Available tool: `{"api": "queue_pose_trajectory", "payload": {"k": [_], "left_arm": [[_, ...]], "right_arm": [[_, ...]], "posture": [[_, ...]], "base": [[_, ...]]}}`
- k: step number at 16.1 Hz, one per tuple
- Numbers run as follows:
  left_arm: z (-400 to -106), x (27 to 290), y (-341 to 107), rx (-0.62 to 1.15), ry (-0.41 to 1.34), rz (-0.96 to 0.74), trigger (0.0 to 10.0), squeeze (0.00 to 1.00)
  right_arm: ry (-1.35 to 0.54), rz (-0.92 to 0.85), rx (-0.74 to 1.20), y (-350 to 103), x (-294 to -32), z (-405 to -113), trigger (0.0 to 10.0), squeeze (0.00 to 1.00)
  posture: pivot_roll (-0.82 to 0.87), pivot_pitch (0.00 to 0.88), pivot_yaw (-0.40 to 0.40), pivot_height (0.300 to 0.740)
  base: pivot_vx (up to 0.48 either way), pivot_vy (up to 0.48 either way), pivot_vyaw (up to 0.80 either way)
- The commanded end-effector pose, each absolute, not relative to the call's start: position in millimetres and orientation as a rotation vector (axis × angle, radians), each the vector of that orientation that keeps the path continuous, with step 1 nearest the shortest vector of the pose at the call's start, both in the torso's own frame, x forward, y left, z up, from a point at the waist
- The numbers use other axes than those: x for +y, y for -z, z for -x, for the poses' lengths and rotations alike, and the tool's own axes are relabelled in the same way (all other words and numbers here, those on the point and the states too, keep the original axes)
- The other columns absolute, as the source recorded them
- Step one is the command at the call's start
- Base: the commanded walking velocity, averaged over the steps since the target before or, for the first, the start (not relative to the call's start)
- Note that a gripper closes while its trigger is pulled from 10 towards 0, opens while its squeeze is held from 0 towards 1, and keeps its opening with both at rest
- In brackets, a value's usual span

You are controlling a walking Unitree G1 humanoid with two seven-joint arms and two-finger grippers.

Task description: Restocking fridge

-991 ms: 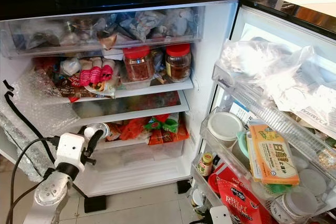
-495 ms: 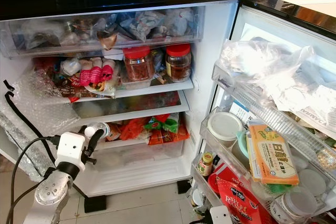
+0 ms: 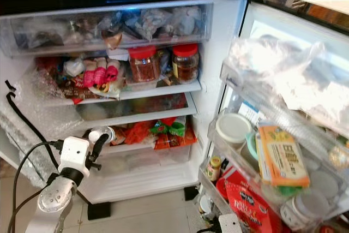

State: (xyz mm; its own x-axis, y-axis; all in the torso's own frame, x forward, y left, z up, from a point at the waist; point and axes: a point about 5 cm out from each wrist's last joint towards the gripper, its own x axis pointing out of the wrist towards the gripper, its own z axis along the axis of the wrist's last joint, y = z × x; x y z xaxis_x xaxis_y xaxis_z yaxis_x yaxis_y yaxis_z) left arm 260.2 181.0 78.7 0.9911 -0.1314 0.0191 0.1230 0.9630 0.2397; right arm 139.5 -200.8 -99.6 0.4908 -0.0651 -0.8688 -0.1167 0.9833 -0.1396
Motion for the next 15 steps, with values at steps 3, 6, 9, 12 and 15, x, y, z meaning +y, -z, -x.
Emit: {"api": "queue_pose_trajectory", "payload": {"k": [3,6,9,12,15], "left_arm": [[-262.8,178.5,-84.4,-0.054,0.132,-0.257,10.0,0.0],[-263.4,178.1,-84.7,-0.057,0.131,-0.254,10.0,0.0],[-264.0,177.2,-85.7,-0.061,0.132,-0.252,10.0,0.0],[-264.8,177.1,-87.1,-0.066,0.132,-0.252,10.0,0.0],[-265.0,177.6,-87.2,-0.066,0.131,-0.253,10.0,0.0]], "right_arm": [[-0.033,0.196,1.065,100.2,-201.4,-137.7,10.0,0.0],[-0.032,0.192,1.062,100.0,-201.2,-138.1,10.0,0.0],[-0.032,0.191,1.06,100.0,-201.0,-138.0,10.0,0.0],[-0.032,0.19,1.059,100.0,-200.7,-138.3,10.0,0.0],[-0.035,0.189,1.058,99.9,-200.1,-138.6,10.0,0.0]], "posture": [[-0.08,0.0,-0.014,0.664],[-0.08,0.0,-0.014,0.664],[-0.08,0.0,-0.013,0.664],[-0.08,0.0,-0.013,0.664],[-0.08,0.0,-0.012,0.664]], "base": [[0.0,0.0,0.0],[0.0,0.0,0.0],[0.0,0.0,0.0],[0.0,0.0,0.0],[0.0,0.0,0.0]]}}
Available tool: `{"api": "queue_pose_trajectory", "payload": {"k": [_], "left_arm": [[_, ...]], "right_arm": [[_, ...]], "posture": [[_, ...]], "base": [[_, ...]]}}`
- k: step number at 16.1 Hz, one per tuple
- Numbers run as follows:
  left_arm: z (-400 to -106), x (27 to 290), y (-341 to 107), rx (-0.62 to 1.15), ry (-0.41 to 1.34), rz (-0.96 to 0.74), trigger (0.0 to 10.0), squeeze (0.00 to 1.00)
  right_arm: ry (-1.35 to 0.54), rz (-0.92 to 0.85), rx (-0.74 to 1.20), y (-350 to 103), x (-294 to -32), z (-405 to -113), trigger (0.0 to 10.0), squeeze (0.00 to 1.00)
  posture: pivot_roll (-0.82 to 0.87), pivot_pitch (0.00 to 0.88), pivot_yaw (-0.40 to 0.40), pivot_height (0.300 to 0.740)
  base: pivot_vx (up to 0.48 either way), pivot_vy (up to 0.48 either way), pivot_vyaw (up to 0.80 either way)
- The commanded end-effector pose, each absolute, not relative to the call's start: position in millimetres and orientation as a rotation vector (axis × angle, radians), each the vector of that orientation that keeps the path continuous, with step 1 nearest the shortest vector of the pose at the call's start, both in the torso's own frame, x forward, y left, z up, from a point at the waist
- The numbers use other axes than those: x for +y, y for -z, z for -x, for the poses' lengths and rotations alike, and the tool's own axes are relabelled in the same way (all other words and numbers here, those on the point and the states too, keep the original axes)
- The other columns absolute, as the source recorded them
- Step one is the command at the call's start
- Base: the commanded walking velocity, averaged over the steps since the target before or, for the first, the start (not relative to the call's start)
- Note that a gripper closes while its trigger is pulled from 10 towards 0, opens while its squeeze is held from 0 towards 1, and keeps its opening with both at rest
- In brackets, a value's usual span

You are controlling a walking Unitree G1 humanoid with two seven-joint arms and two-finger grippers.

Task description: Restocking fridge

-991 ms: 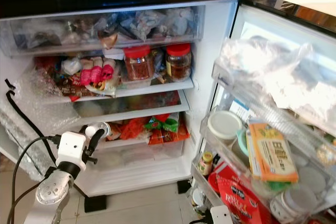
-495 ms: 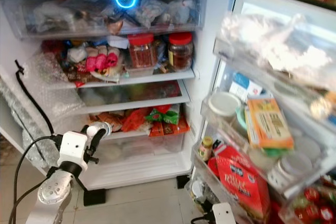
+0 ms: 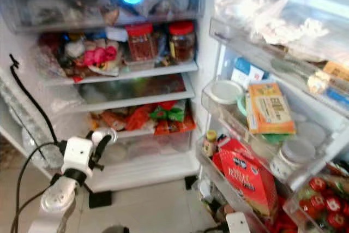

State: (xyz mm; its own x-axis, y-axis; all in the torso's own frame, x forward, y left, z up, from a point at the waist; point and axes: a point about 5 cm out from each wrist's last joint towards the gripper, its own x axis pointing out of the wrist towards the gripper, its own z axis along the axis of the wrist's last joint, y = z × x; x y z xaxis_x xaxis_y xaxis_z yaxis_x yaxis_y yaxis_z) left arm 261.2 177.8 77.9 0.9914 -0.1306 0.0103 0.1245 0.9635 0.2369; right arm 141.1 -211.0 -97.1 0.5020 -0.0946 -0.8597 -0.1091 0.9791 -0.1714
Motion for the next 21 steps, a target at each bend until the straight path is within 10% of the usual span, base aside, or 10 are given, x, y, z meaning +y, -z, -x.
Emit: {"api": "queue_pose_trajectory", "payload": {"k": [1,21], "left_arm": [[-265.1,177.5,-87.3,-0.066,0.131,-0.253,10.0,0.0],[-269.3,175.4,-91.5,-0.079,0.16,-0.268,10.0,0.0]], "right_arm": [[-0.035,0.189,1.058,99.9,-199.9,-138.7,10.0,0.0],[-0.03,0.161,1.052,100.8,-195.1,-137.6,10.0,0.0]], "posture": [[-0.08,0.0,-0.012,0.664],[-0.08,0.0,0.005,0.634]], "base": [[0.0,0.0,0.0],[0.0,0.0,0.0]]}}
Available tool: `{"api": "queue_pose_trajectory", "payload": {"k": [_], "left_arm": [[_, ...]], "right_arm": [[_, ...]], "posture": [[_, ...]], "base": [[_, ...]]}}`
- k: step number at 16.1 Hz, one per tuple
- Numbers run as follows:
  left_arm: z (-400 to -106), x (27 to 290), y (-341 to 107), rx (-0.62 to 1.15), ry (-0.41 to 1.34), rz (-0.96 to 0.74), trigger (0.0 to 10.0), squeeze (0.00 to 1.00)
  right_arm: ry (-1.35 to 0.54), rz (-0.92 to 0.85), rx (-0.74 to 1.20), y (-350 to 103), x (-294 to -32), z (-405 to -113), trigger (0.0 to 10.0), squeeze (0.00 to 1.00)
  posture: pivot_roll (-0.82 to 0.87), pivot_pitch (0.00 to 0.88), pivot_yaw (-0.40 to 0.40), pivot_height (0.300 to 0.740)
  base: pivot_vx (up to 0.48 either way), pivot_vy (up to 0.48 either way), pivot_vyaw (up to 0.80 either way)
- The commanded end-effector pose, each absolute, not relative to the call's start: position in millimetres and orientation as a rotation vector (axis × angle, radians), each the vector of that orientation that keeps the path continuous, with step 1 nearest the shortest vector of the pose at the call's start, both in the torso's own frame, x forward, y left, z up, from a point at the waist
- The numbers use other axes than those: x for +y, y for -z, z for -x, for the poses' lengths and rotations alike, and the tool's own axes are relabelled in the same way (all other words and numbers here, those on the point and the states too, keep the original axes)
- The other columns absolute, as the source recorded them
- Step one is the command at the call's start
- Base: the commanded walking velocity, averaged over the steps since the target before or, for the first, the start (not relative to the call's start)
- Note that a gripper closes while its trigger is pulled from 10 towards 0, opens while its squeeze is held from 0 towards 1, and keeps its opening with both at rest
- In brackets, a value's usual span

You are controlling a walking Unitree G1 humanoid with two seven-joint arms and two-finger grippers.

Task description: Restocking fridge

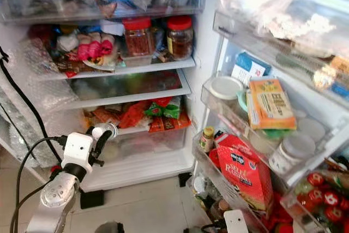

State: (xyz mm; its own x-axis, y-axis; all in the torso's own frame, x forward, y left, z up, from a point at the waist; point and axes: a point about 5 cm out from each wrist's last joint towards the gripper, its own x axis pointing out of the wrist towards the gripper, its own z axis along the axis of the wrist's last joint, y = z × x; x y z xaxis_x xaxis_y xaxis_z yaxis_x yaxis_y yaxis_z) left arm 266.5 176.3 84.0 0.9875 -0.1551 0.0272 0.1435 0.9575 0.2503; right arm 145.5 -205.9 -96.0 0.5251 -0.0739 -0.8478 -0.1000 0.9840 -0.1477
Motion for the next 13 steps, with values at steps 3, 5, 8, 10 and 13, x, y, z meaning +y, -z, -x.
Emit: {"api": "queue_pose_trajectory", "payload": {"k": [3,5,8,10,13], "left_arm": [[-269.6,173.6,-92.3,-0.082,0.164,-0.272,10.0,0.0],[-269.6,173.6,-92.2,-0.08,0.158,-0.273,10.0,0.0],[-268.9,177.6,-93.0,-0.081,0.142,-0.274,10.0,0.0],[-269.2,178.2,-93.2,-0.08,0.138,-0.273,10.0,0.0],[-269.2,178.2,-93.3,-0.08,0.138,-0.273,10.0,0.0]], "right_arm": [[-0.025,0.163,1.049,100.5,-195.3,-138.6,10.0,0.0],[-0.027,0.167,1.05,100.3,-195.9,-138.9,10.0,0.0],[-0.026,0.165,1.051,100.2,-197.1,-138.9,10.0,0.0],[-0.03,0.169,1.052,100.1,-197.3,-139.0,10.0,0.0],[-0.03,0.17,1.052,100.1,-197.3,-139.0,10.0,0.0]], "posture": [[-0.08,0.0,0.003,0.634],[-0.08,0.0,0.002,0.634],[-0.08,0.0,-0.003,0.634],[-0.08,0.0,-0.004,0.634],[-0.08,0.0,-0.004,0.634]], "base": [[0.0,0.0,0.0],[0.0,0.0,0.0],[0.0,0.0,0.0],[0.0,0.0,0.0],[0.0,0.0,0.0]]}}
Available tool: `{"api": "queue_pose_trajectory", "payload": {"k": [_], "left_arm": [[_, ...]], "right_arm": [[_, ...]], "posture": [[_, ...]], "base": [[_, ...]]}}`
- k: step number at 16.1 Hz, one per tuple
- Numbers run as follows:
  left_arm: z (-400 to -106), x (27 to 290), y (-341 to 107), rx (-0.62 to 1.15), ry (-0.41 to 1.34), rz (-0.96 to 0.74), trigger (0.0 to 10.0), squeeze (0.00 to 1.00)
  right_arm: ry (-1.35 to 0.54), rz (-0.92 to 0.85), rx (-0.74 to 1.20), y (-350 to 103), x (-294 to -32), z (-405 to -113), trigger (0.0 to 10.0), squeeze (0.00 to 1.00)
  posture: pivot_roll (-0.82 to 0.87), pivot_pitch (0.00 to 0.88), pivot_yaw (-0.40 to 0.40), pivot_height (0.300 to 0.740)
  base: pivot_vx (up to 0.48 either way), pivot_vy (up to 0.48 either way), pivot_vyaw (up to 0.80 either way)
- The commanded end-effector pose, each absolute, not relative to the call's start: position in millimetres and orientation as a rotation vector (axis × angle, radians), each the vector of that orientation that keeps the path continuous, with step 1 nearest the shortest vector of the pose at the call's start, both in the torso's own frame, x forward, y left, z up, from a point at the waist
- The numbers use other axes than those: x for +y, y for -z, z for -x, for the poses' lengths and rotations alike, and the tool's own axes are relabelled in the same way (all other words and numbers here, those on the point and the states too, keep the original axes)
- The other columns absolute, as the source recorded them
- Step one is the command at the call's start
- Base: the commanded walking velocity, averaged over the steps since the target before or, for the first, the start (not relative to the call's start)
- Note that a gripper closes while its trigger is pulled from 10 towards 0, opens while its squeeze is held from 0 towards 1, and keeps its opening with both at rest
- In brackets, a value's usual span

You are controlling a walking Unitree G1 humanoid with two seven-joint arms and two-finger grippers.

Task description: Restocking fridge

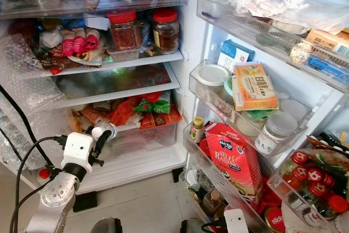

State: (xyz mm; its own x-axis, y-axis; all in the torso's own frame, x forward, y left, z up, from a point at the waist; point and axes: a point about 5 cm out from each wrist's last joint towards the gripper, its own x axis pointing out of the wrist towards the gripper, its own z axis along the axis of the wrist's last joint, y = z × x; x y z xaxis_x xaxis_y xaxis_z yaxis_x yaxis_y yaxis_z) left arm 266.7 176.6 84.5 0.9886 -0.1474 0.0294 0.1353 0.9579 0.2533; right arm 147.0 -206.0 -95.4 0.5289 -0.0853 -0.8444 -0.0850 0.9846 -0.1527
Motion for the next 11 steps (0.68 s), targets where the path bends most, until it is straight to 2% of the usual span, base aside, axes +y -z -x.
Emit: {"api": "queue_pose_trajectory", "payload": {"k": [1,7,11], "left_arm": [[-269.2,178.1,-93.3,-0.08,0.137,-0.273,10.0,0.0],[-269.2,178.1,-93.3,-0.08,0.137,-0.273,10.0,0.0],[-273.2,181.1,-96.3,-0.08,0.113,-0.282,10.0,0.0]], "right_arm": [[-0.03,0.17,1.052,100.1,-197.3,-139.0,10.0,0.0],[-0.03,0.17,1.052,100.1,-197.3,-139.1,10.0,0.0],[-0.059,0.161,1.037,99.3,-195.6,-140.6,10.0,0.0]], "posture": [[-0.08,0.0,-0.004,0.634],[-0.08,0.0,-0.004,0.634],[-0.08,0.0,-0.007,0.634]], "base": [[0.0,0.0,0.0],[0.0,0.0,0.0],[0.0,0.0,0.64]]}}
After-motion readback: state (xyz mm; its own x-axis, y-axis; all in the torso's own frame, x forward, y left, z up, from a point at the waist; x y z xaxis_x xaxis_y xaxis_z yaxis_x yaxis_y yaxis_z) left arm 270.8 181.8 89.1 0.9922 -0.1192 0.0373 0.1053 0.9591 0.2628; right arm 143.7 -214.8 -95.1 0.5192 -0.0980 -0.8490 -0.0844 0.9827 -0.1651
